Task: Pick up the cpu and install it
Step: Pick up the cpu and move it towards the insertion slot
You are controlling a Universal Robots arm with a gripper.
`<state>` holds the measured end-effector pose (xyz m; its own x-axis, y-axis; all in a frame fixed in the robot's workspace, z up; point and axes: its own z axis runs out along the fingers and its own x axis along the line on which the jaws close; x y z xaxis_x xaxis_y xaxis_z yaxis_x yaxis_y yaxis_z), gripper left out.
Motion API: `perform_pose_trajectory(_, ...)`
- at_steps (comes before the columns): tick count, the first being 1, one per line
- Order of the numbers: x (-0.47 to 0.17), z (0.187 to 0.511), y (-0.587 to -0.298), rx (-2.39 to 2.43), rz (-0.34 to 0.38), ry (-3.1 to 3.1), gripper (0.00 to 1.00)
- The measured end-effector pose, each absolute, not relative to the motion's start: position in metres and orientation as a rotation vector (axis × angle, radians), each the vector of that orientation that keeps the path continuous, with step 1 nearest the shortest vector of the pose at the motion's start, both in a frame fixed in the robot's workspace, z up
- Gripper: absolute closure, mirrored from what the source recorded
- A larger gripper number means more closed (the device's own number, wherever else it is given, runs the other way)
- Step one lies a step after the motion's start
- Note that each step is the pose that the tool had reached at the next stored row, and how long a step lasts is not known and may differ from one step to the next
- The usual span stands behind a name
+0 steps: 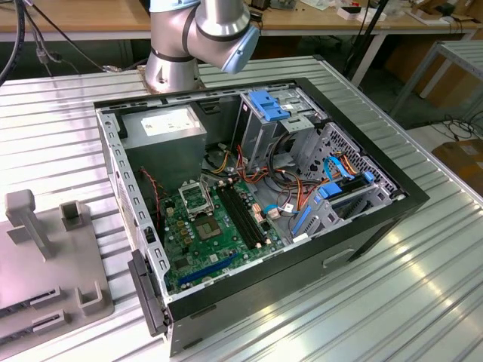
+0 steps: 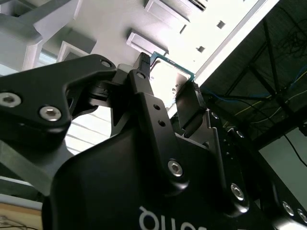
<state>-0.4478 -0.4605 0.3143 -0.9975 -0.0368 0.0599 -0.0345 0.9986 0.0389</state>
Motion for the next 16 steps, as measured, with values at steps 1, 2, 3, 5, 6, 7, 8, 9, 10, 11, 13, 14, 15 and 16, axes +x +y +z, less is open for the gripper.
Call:
perform_pose_trajectory(1,-0.448,0.316,-0.461,0.055,-0.059,-3.08,0.53)
perform_pose_trajectory(2,-0.448,0.317,-0.46,0.055,-0.059,-3.08,0.53)
perform_pose_trajectory(3,-0.448,0.318,-0.46,0.055,-0.059,-3.08,0.53)
perform_pose_trajectory(5,-0.448,0.321,-0.461,0.055,-0.06,-3.08,0.53)
perform_pose_trajectory(6,-0.448,0.323,-0.46,0.055,-0.06,-3.08,0.53)
perform_pose_trajectory(7,-0.448,0.324,-0.461,0.055,-0.06,-3.08,0.53)
perform_pose_trajectory(8,-0.448,0.326,-0.46,0.055,-0.06,-3.08,0.53)
perform_pose_trajectory(9,-0.448,0.328,-0.461,0.055,-0.06,-3.08,0.53)
perform_pose_trajectory(10,-0.448,0.329,-0.46,0.055,-0.06,-3.08,0.53)
perform_pose_trajectory(11,-0.448,0.329,-0.46,0.055,-0.06,-3.08,0.53)
perform_pose_trajectory(13,-0.448,0.329,-0.46,0.055,-0.061,-3.08,0.53)
perform_pose_trajectory(14,-0.448,0.329,-0.46,0.055,-0.061,-3.08,0.53)
perform_pose_trajectory(15,-0.448,0.329,-0.46,0.055,-0.06,-3.08,0.53)
perform_pose_trajectory(16,-0.448,0.329,-0.46,0.055,-0.06,-3.08,0.53)
